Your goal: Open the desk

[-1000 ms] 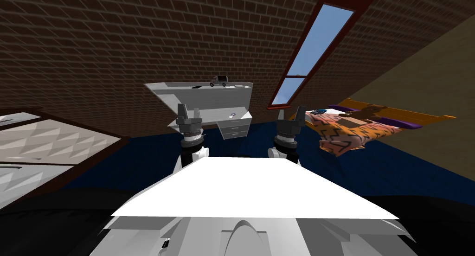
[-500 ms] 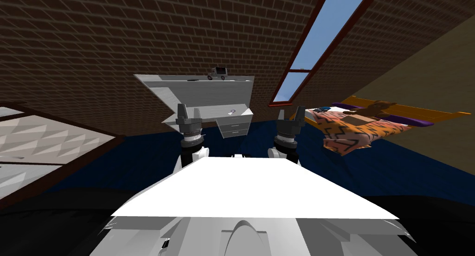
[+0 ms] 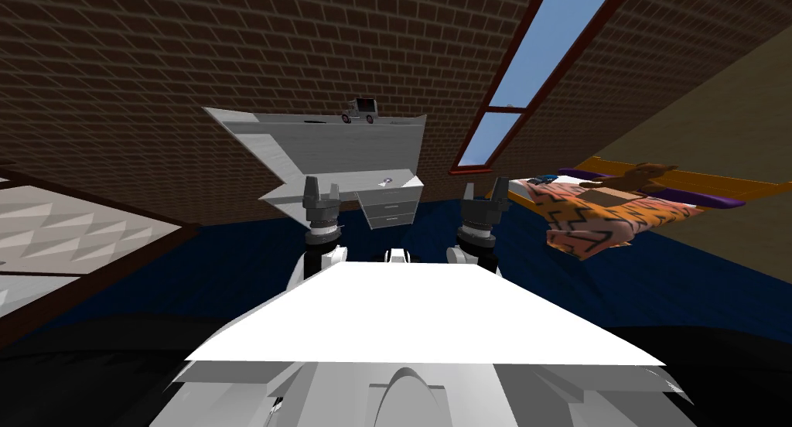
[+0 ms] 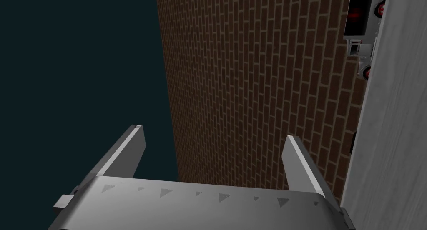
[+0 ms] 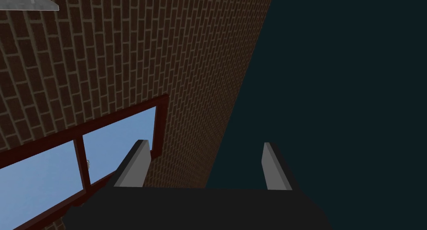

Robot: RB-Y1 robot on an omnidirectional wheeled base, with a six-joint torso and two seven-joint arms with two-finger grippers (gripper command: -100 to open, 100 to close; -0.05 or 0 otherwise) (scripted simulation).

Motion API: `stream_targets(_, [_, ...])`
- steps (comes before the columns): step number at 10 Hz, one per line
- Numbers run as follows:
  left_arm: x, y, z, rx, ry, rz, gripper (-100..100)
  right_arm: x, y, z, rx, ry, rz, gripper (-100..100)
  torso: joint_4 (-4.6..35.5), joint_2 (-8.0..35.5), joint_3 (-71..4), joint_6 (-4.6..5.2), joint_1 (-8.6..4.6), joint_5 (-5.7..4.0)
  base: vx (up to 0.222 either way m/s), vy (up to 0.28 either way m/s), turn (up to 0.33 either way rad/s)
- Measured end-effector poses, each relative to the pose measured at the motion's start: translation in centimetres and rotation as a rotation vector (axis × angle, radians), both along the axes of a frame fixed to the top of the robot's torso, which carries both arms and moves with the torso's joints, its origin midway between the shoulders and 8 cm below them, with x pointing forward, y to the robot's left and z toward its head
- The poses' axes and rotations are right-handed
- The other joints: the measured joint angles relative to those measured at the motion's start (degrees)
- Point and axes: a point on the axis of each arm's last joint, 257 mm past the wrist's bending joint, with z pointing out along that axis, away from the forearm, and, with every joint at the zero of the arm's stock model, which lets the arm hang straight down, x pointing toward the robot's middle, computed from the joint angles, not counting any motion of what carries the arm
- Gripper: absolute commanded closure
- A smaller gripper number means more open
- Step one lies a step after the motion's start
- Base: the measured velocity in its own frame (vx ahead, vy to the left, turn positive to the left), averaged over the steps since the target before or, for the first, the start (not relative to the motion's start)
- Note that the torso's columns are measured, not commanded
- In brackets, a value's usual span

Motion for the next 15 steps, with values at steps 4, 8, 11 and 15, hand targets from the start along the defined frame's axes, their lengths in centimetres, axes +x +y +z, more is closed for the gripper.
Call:
stream_targets(4, [1.6, -0.2, -3.0, 0.057, 0.064, -0.014, -100, 0.0, 0.0, 0.0, 0.0, 0.0, 0.0, 0, 0.11, 0.17, 0.02, 0.01, 0.02, 0.01, 0.077, -0.029, 0.006])
stream_targets(8, [3.6, 0.6, -7.1, 0.097, 0.143, -0.008, -100, 0.0, 0.0, 0.0, 0.0, 0.0, 0.0, 0, 0.1, 0.16, 0.0, 0.0, -0.04, -0.01, 0.1, -0.038, 0.007])
stream_targets(11, [4.8, 1.3, -9.9, 0.112, 0.197, 0.004, -100, 0.0, 0.0, 0.0, 0.0, 0.0, 0.0, 0, 0.13, 0.27, 0.07, 0.0, 0.06, 0.01, 0.087, -0.028, 0.005])
stream_targets(15, [6.2, 2.1, -13.4, 0.123, 0.258, 0.021, -100, 0.0, 0.0, 0.0, 0.0, 0.0, 0.0, 0, 0.08, 0.05, -0.05, 0.0, -0.06, -0.01, 0.082, -0.025, 0.006])
